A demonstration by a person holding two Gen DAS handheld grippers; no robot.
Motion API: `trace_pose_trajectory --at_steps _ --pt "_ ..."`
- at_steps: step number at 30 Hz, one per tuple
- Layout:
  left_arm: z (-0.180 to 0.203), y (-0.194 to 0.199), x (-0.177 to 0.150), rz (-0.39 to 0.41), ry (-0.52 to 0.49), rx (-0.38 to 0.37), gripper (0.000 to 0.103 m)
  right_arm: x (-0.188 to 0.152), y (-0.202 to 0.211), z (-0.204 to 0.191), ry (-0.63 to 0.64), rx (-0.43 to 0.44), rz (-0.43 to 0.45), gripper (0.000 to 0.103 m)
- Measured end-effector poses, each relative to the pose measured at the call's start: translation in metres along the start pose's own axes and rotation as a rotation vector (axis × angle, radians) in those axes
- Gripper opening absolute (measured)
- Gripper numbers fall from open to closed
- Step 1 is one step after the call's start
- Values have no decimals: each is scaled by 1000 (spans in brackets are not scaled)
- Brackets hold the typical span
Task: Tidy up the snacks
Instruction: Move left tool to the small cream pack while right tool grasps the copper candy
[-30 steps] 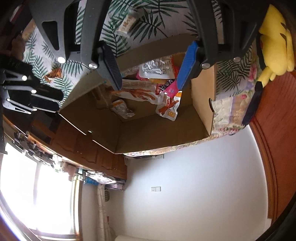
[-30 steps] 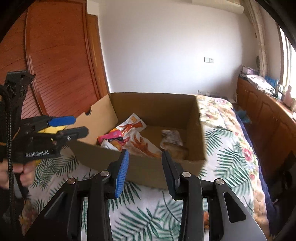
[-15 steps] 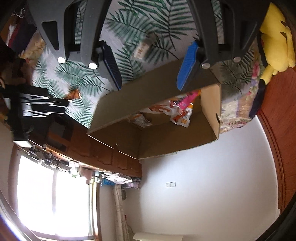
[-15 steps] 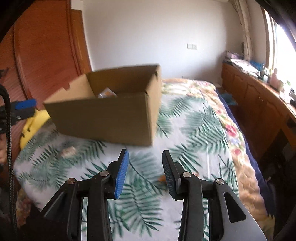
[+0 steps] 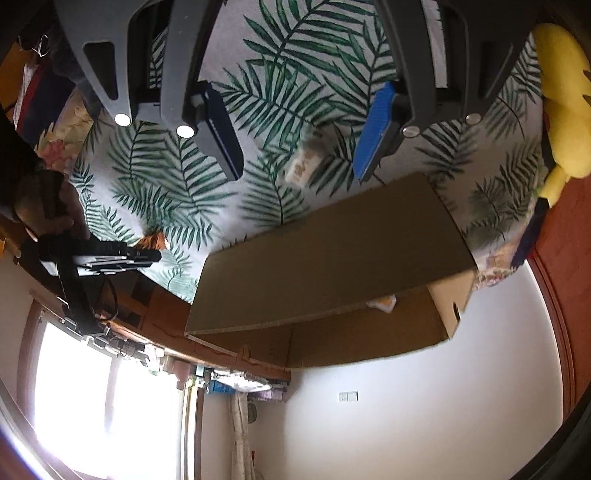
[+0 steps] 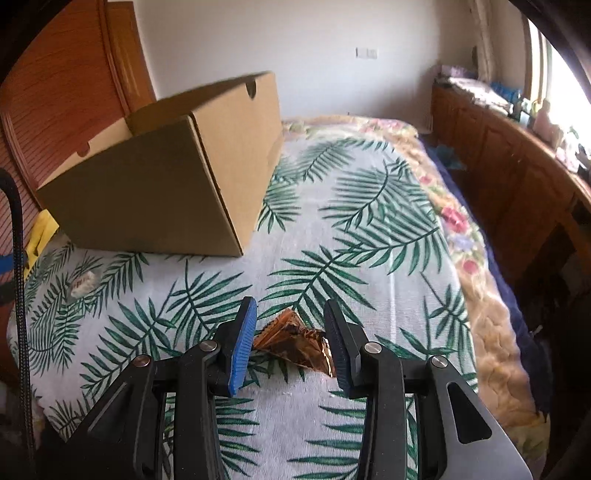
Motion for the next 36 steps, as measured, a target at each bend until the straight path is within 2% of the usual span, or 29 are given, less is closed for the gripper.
trace_pose_trajectory --at_steps 11,18,24,29,36 --pt "-10 -36 -12 -41 41 2 62 -20 -12 -3 92 -55 -70 38" --pt "-18 -58 -14 -78 59 20 62 -24 -14 -6 137 -93 -58 39" --pt "-16 -72 -16 -110 50 28 62 -25 -15 0 103 -57 -35 43" --pt "-13 -78 -15 -131 63 12 62 -25 -14 -3 119 -78 -19 44" --pt "-11 -82 -6 -145 58 16 62 -26 -14 -1 107 -61 -17 45"
Point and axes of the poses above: each gripper's, at about its wrist camera, not at the fingertips, and y roughly against the way its jaws point, z to its right, x to its top, the point moved 8 cm from there along -y, roughly the way its jaws point, and after that the axes turned 10 degrees about -z, right-handed, at the moved point
